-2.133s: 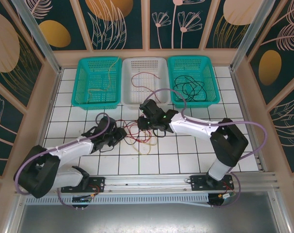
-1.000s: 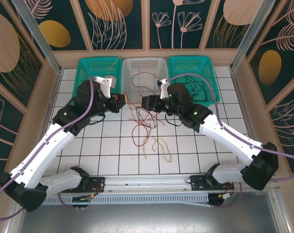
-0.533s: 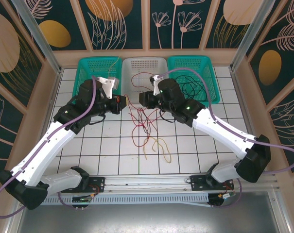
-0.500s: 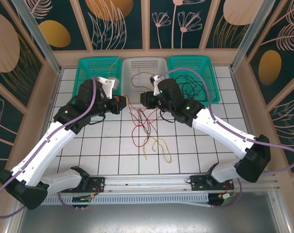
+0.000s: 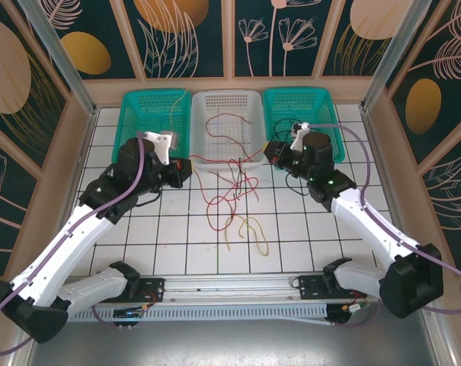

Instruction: Untangle the cables

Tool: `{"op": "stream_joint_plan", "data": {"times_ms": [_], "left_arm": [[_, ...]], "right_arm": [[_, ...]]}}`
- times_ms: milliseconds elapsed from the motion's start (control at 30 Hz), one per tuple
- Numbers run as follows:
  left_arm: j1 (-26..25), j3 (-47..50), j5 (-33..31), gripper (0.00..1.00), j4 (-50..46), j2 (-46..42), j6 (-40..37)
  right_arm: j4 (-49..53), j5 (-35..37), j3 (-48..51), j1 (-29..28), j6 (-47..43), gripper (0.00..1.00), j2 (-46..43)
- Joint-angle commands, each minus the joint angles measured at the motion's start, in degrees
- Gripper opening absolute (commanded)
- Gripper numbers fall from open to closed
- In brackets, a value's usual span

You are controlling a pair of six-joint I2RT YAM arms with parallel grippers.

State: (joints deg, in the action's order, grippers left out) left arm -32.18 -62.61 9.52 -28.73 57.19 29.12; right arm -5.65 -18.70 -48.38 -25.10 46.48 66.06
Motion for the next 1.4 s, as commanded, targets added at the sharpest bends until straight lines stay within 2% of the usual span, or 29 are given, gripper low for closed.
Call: {"op": "stream_joint_plan", "data": {"times_ms": [0, 100, 233, 367, 400, 467, 600, 700, 833, 1033, 1200, 1367], "left_arm": [[0.3, 3.2, -3.8, 0.00, 8.2, -4.5, 6.3], [0.4, 6.5, -5.8, 0.00, 12.0, -7.2, 10.8], [0.4, 10.2, -3.1, 0.00, 17.5, -8.6, 15.3], [0.4, 9.7, -1.4, 0.00, 20.0, -8.0, 17.3], [0.4, 9.3, -1.3, 0.00, 20.0, -7.7, 17.2], [0.4, 8.5, -1.2, 0.00, 19.5, -7.0, 17.0], [0.4, 8.3, -1.0, 0.00, 19.6, -6.6, 17.3], [0.4, 8.2, -0.5, 0.00, 20.1, -6.6, 17.9], [0.4, 7.4, 0.9, 0.00, 20.3, -6.0, 18.1], [0.4, 7.2, 0.9, 0.00, 19.9, -6.0, 18.0], [0.4, 7.2, 0.9, 0.00, 19.7, -6.2, 17.9], [0.4, 7.2, 0.6, 0.00, 19.5, -6.2, 17.9]], "right_arm": [[-18.2, -10.0, 6.4, 3.4, 14.2, 0.00, -1.4], [-30.5, -13.2, 11.2, 4.9, 21.5, 0.00, -1.5], [-22.4, -12.4, 8.2, 4.9, 16.8, 0.02, -2.1], [-5.0, -7.4, 2.5, 3.4, 6.3, 0.33, -3.0], [-1.6, -5.6, 1.6, 2.8, 4.0, 0.38, -3.3], [5.6, -0.7, 0.2, 0.9, -0.6, 0.45, -4.8], [12.7, 6.4, 0.7, -3.2, -4.7, 0.54, -7.9], [13.1, 7.4, 2.2, -7.7, -5.8, 0.55, -9.3], [11.4, 8.6, 2.9, -12.8, -4.2, 0.53, -6.9], [6.7, 7.4, 1.2, -15.1, -2.3, 0.44, -0.8], [5.9, 7.3, -0.1, -16.8, -1.8, 0.42, 2.5], [8.1, 8.8, -0.9, -16.8, -2.7, 0.30, 4.2]]}}
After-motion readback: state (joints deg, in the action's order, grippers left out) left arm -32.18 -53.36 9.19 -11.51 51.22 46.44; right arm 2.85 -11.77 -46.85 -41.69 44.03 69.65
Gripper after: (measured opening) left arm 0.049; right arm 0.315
